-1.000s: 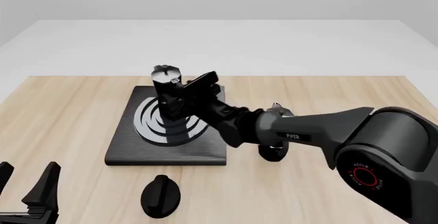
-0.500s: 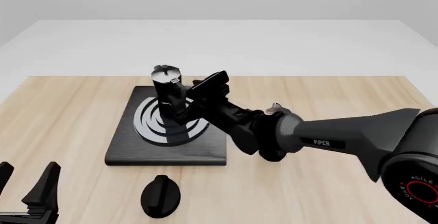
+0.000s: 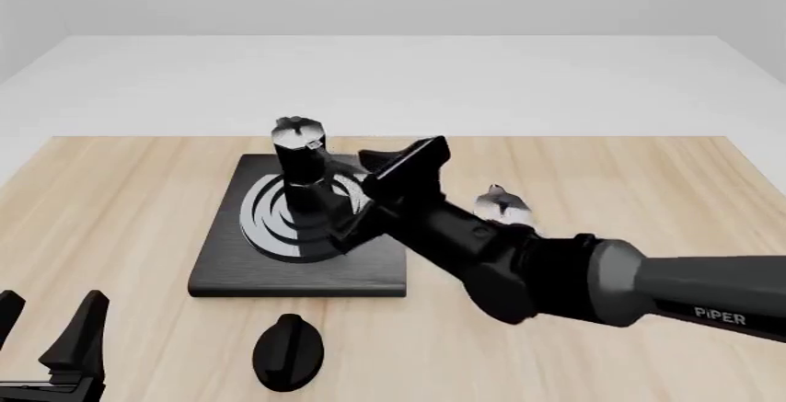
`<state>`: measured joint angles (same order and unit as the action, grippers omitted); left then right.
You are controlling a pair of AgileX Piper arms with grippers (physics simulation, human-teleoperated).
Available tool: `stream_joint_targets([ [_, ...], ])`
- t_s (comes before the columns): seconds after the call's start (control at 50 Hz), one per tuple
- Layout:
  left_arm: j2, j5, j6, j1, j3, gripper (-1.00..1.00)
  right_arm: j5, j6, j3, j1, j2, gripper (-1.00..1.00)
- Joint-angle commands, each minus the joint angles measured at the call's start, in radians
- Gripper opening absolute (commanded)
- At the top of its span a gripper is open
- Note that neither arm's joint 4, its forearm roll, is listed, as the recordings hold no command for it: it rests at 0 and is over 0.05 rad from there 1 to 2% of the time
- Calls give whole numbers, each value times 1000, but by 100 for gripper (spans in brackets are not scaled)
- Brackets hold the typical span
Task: Put the right moka pot on the stove.
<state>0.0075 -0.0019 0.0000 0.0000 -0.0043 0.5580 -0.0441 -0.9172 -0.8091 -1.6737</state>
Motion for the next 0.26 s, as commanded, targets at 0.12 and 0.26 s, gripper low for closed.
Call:
stream_joint_targets([
  [0.12, 0, 0, 0, 0, 0, 100, -5, -4, 154, -9, 203, 100],
  [0.26, 0, 0, 0, 0, 0, 100, -16, -18, 194, -14, 261, 100],
])
